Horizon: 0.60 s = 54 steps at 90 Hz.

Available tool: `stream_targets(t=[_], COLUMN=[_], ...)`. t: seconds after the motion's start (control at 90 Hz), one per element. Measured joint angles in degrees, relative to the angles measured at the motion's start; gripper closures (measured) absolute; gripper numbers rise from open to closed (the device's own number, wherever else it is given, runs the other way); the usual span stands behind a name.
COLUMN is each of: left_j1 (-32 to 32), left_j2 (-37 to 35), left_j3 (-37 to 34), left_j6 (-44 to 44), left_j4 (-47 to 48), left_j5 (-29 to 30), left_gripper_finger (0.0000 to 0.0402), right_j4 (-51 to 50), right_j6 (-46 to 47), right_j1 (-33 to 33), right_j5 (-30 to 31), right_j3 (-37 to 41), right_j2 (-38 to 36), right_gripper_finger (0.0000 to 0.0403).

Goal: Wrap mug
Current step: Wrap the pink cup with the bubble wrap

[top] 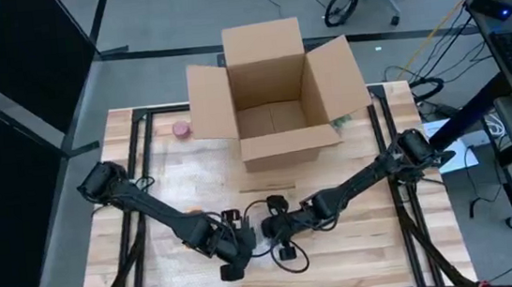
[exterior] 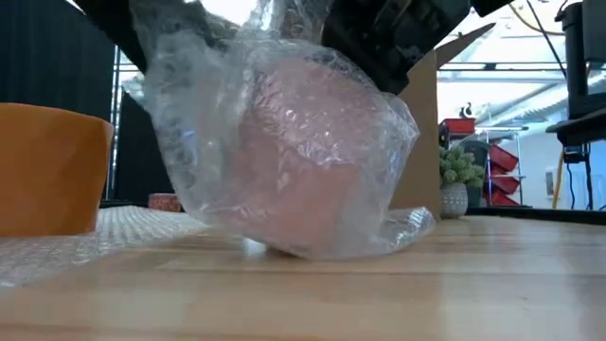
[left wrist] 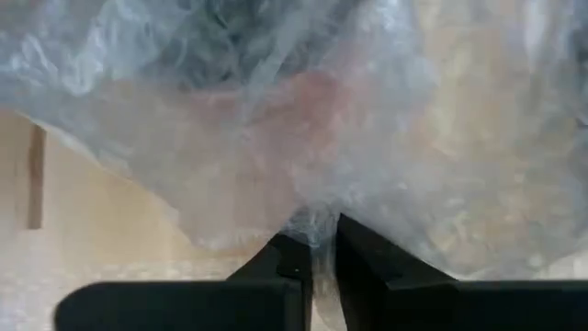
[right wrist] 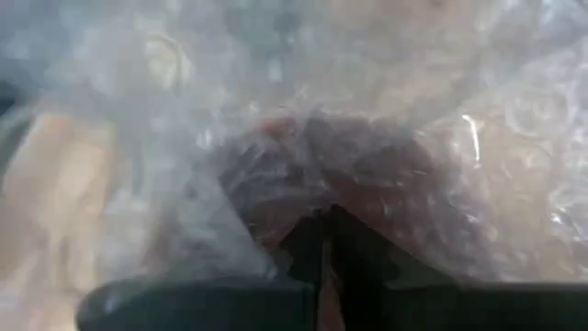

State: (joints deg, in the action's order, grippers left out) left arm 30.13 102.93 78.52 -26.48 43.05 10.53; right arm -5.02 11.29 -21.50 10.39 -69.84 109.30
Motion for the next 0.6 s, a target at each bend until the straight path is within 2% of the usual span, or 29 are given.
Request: stream_targets(t=[0.178,0.367,0.6], left_j1=[1.03,3.07,4.76], left_j2=[-0.04,-0.04,-0.04], left_j3=[2.17,5.3,9.5], left_j6=[0.0,-0.07,-0.4], left_j4=[6.82,13.04,21.85], left_j5=[2.14,5.72,6.33], left_gripper_finger=[0.0343,0.0341,0.0341], right_j4=[-0.04,0.0,0.02], right_j6=[0.2,0.2,0.22], right_j1=[0.0,0.02,0.02], right_j5=[0.04,0.09,0.07], right_j3=[0.0,0.0,0.02], right_j2=[0.0,0.0,-0.02], right_gripper_finger=[0.0397,0.0397,0.0397])
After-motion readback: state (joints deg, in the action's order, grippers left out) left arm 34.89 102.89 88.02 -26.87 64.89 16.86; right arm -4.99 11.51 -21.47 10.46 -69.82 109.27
